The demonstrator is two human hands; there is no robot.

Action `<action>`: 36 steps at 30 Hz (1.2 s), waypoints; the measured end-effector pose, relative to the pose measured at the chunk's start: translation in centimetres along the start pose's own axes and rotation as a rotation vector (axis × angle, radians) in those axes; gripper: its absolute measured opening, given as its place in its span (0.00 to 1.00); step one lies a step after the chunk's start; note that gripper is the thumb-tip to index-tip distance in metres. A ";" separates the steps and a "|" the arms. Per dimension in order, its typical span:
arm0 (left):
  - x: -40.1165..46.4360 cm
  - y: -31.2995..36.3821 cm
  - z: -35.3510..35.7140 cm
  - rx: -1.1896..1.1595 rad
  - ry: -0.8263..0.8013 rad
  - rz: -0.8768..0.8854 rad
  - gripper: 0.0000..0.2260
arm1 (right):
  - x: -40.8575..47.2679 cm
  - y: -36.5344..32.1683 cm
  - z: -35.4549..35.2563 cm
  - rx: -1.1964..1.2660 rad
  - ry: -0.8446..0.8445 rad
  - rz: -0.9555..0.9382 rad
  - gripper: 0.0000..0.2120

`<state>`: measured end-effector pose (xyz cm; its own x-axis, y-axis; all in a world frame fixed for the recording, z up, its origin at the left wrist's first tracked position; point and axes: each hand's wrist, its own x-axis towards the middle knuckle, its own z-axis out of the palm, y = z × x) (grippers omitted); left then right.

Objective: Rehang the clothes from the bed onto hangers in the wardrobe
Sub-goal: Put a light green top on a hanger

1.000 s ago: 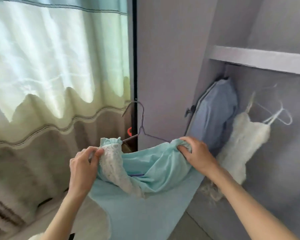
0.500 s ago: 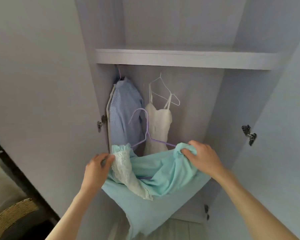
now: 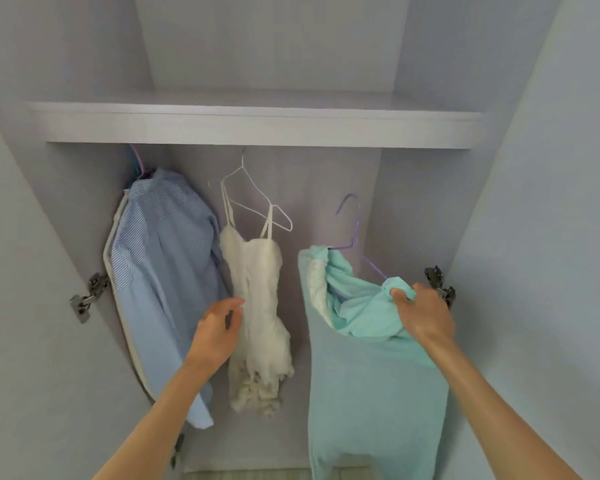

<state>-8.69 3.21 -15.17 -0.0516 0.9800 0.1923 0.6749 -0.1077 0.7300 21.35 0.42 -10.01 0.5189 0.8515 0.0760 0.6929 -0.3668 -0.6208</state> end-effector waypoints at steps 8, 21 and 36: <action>7.6 3.4 4.2 -0.152 -0.001 -0.049 0.12 | 6.5 -2.5 3.3 0.345 -0.047 0.068 0.12; 23.2 6.6 8.4 -0.457 0.028 -0.227 0.36 | 13.9 -11.1 12.5 0.595 -0.123 0.092 0.07; 27.5 3.3 7.2 -0.665 -0.139 -0.183 0.22 | 16.7 -15.9 16.0 0.691 -0.020 -0.170 0.05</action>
<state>-2.56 30.99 -12.20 0.0033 0.9997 -0.0248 0.0689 0.0245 0.9973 10.97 26.45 -11.41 0.4184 0.8848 0.2053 0.2842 0.0872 -0.9548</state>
